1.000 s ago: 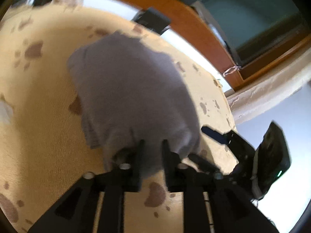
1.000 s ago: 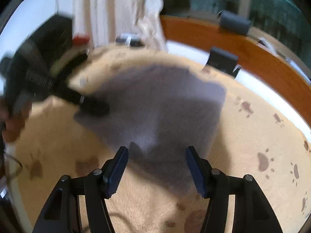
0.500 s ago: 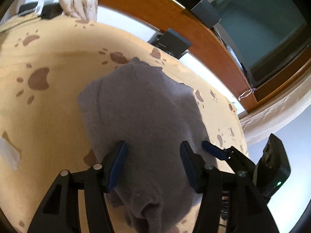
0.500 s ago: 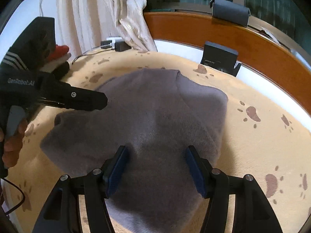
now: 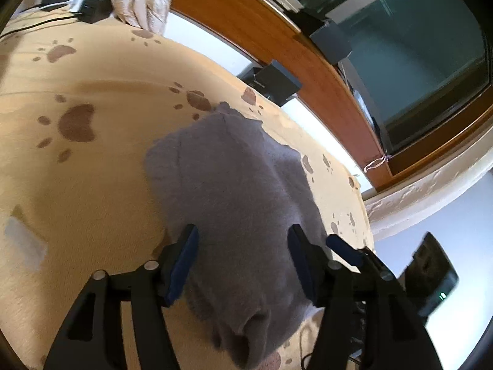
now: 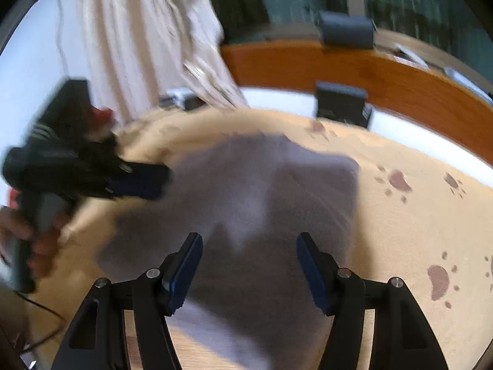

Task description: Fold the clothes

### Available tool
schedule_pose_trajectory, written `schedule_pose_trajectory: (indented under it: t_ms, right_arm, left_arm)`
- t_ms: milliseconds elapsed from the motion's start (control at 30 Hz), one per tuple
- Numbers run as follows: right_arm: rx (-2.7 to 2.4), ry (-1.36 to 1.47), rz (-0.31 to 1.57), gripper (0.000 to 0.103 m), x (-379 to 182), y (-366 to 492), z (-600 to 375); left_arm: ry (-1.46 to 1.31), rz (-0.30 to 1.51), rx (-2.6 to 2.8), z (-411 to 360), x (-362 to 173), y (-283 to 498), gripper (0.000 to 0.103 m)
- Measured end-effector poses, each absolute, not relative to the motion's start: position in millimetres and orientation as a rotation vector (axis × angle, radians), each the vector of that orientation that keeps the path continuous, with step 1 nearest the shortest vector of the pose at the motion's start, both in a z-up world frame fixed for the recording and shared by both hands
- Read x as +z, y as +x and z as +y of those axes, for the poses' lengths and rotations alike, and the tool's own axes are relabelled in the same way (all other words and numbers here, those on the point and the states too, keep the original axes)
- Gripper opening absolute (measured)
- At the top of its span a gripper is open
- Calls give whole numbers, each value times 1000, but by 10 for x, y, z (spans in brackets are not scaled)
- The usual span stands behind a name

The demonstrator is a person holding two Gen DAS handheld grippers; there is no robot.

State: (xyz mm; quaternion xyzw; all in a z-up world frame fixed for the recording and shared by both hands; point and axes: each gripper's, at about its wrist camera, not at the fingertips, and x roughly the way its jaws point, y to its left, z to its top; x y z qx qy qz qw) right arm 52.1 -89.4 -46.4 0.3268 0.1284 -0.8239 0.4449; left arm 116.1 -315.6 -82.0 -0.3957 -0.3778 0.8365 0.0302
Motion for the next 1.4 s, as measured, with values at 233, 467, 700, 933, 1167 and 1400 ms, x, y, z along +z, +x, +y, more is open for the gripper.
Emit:
schedule_pose_trajectory:
  t_ms: [233, 467, 700, 933, 1167, 1400]
  right_arm:
    - [-1904, 671, 542, 66, -420, 1114, -1375]
    - [-1833, 761, 541, 66, -584, 1096, -1777]
    - [-1822, 771, 595, 80, -744, 1092, -1903]
    - [-1852, 761, 585, 80, -580, 1129, -1910]
    - [-1837, 734, 723, 80, -666, 1249, -2040]
    - [-1900, 761, 785, 73, -768, 1133, -2060]
  left_arm:
    - [-1136, -1456, 2448, -3496, -962, 1463, 78]
    - [-1148, -1588, 2344, -3629, -1215, 1503, 78]
    - [-1104, -1657, 2301, -3715, -1254, 1583, 79]
    - [-1057, -1743, 2268, -3818, -1263, 1664, 80]
    - [-1073, -1748, 2231, -3760, -1283, 1655, 81]
    - [-1068, -1772, 2217, -3775, -1296, 1671, 81]
